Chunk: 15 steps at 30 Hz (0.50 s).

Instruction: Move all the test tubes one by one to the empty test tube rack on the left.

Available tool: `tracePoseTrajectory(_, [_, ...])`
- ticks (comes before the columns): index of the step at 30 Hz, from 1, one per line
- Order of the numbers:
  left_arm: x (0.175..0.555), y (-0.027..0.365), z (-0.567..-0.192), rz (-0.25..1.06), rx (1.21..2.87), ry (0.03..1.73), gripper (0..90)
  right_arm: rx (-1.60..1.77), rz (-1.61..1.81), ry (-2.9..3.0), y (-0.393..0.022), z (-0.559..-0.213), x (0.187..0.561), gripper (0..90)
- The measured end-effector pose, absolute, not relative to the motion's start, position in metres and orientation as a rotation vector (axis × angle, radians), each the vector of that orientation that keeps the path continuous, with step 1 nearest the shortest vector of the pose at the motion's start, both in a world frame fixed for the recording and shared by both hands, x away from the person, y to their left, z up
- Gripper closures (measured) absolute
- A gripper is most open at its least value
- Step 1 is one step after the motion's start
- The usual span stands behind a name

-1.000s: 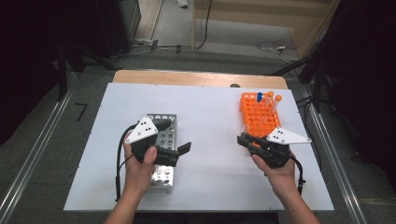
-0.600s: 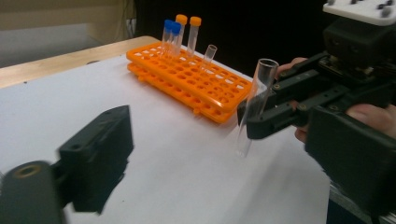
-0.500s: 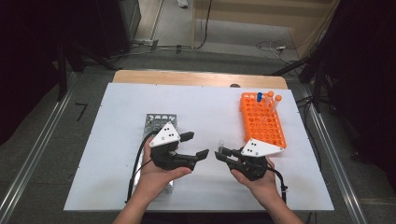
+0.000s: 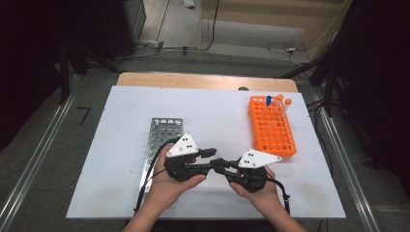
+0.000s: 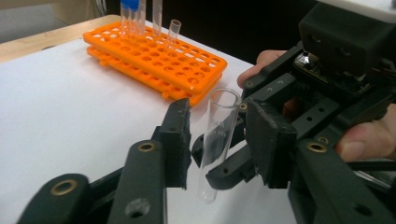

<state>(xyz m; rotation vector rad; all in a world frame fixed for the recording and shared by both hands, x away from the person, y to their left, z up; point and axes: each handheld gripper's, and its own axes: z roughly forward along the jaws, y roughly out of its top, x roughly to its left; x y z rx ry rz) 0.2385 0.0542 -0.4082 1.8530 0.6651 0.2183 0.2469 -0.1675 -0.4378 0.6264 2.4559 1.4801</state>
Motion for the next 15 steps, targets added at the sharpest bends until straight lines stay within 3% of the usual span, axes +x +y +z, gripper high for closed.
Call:
tracePoseTrajectory(5, [0.2382, 0.0528, -0.409, 0.226, 1.867, 0.664, 75.1, 0.613, 1.471, 2.465, -0.1643, -0.4386, 0.2448, 74.0])
tracePoseTrajectory(15, [0.2393, 0.0539, -0.4094, 0.246, 1.87, 0.678, 76.2, 0.624, 1.503, 2.467, -0.1652, -0.442, 0.2472, 70.9])
